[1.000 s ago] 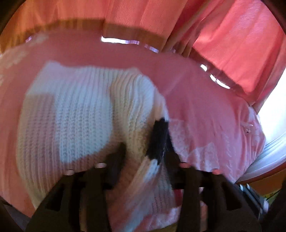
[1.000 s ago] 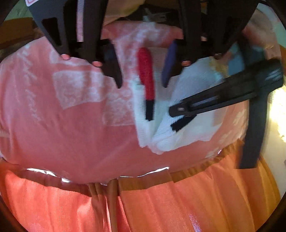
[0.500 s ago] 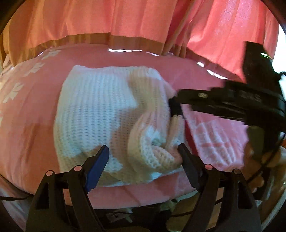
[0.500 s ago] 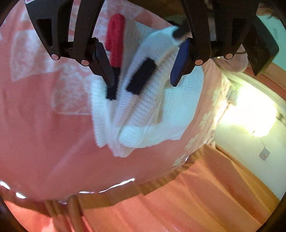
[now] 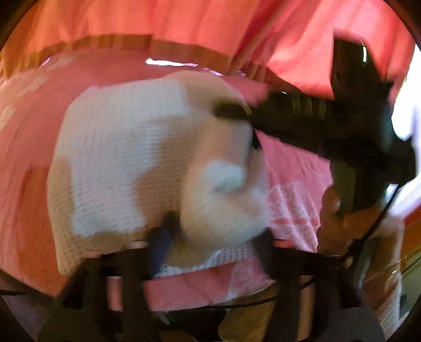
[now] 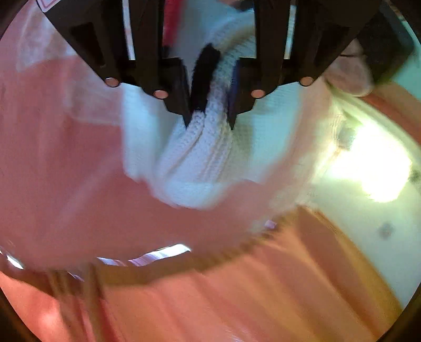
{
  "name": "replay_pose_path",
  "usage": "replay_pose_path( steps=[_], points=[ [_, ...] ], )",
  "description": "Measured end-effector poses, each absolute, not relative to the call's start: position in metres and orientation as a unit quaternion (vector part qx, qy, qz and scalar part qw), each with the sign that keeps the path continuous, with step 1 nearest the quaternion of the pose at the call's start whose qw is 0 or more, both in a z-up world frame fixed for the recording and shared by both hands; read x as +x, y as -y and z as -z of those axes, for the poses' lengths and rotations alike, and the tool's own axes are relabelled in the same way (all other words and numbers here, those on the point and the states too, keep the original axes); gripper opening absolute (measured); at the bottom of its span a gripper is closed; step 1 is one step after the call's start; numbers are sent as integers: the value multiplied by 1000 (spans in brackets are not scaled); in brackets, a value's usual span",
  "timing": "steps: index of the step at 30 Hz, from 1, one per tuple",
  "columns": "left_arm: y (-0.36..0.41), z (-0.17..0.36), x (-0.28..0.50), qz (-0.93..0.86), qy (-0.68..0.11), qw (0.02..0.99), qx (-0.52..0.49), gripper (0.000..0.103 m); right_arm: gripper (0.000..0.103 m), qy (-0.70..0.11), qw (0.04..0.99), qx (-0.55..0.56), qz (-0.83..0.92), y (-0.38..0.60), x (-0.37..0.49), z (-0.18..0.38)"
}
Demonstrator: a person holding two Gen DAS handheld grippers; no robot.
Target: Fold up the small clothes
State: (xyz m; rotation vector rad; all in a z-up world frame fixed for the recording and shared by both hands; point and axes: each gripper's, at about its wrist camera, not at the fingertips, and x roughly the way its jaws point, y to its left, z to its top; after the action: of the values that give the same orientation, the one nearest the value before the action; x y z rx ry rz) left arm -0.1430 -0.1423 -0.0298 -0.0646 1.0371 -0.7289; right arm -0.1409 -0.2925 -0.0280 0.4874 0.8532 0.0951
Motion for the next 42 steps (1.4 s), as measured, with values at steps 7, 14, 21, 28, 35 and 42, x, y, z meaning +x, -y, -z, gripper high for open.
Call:
replay_pose_path(
  steps=[7, 14, 21, 28, 35, 42],
  points=[
    [60, 24, -135, 300, -494, 808, -115, 82, 48, -362, 890, 277, -15, 292, -225, 8],
    [18, 33, -143, 261, -501, 814, -135, 89, 66, -371, 886, 271, -58, 242, -257, 0],
    [39, 80, -131, 229, -560, 788, -113, 53, 16, -379, 875, 299, -29, 236, -218, 28],
    [26, 70, -120, 221, -562, 794, -75, 30, 15, -379, 819, 429, 33, 275, -253, 60],
    [29, 61, -119, 234, -558, 794, -58, 34, 31, -398, 853, 316, 117, 246, -259, 52],
    [33, 32, -131, 252, -515, 818, -52, 52, 70, -345, 905, 219, 119, 231, -259, 1]
  ],
)
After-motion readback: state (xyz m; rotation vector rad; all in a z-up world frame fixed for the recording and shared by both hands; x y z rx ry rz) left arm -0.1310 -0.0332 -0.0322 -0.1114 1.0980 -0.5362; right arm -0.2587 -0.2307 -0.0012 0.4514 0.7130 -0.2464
